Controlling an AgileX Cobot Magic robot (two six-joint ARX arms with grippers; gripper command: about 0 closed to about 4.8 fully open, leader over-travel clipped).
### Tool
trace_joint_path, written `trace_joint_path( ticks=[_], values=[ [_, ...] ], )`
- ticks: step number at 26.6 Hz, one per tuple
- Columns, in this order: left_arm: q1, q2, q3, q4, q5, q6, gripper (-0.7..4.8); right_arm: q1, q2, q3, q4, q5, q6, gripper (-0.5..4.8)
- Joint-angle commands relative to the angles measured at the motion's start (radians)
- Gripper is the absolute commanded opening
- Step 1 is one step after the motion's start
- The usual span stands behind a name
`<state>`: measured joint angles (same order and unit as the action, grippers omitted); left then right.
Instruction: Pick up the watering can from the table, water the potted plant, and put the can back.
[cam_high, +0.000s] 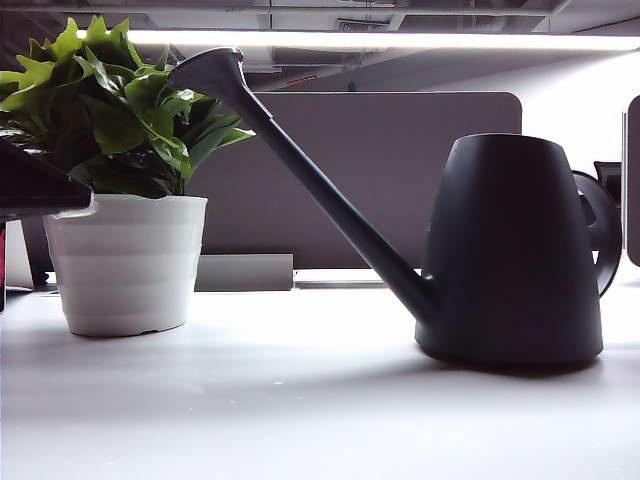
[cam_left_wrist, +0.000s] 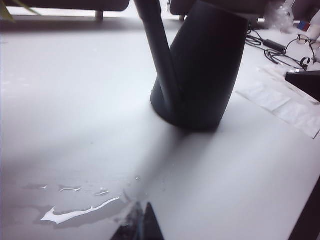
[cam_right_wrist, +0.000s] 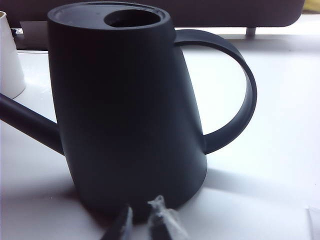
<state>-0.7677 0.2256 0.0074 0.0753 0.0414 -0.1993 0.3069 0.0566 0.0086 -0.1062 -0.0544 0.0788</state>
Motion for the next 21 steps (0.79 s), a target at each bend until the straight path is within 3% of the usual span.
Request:
trace_joint_path(
  ticks=[1,4,6,9,12,14,17,21],
  values=[
    [0.001,0.000,0.001,0.008,0.004,0.005,-0.05,0.001,0.001,-0.005,0.013,-0.004,0.002,0.36],
    [0.003,-0.008,0.001,0.005,0.004,0.005,-0.05,0.000,0.001,-0.005,0.013,-0.004,0.002,0.36],
    [0.054,-0.071,0.002,-0.017,0.023,0.005,-0.05,0.001,0.000,-0.005,0.013,-0.004,0.002,0.36],
    [0.274,-0.127,0.002,-0.018,0.130,0.005,-0.05,-0.034,-0.038,-0.005,-0.001,-0.002,0.000,0.36],
    [0.515,-0.187,0.001,-0.016,0.126,0.005,-0.05,-0.145,-0.055,-0.005,0.006,-0.006,0.000,0.36],
    [0.623,-0.221,0.001,-0.018,0.108,0.005,-0.05,-0.221,-0.055,-0.005,0.006,-0.008,0.000,0.36],
    [0.712,-0.222,0.001,-0.010,0.108,0.005,-0.05,-0.301,-0.055,-0.005,0.006,0.019,0.000,0.36],
    [0.716,-0.222,0.001,-0.011,0.093,0.005,-0.05,-0.357,-0.055,-0.005,0.006,0.019,0.000,0.36]
  ],
)
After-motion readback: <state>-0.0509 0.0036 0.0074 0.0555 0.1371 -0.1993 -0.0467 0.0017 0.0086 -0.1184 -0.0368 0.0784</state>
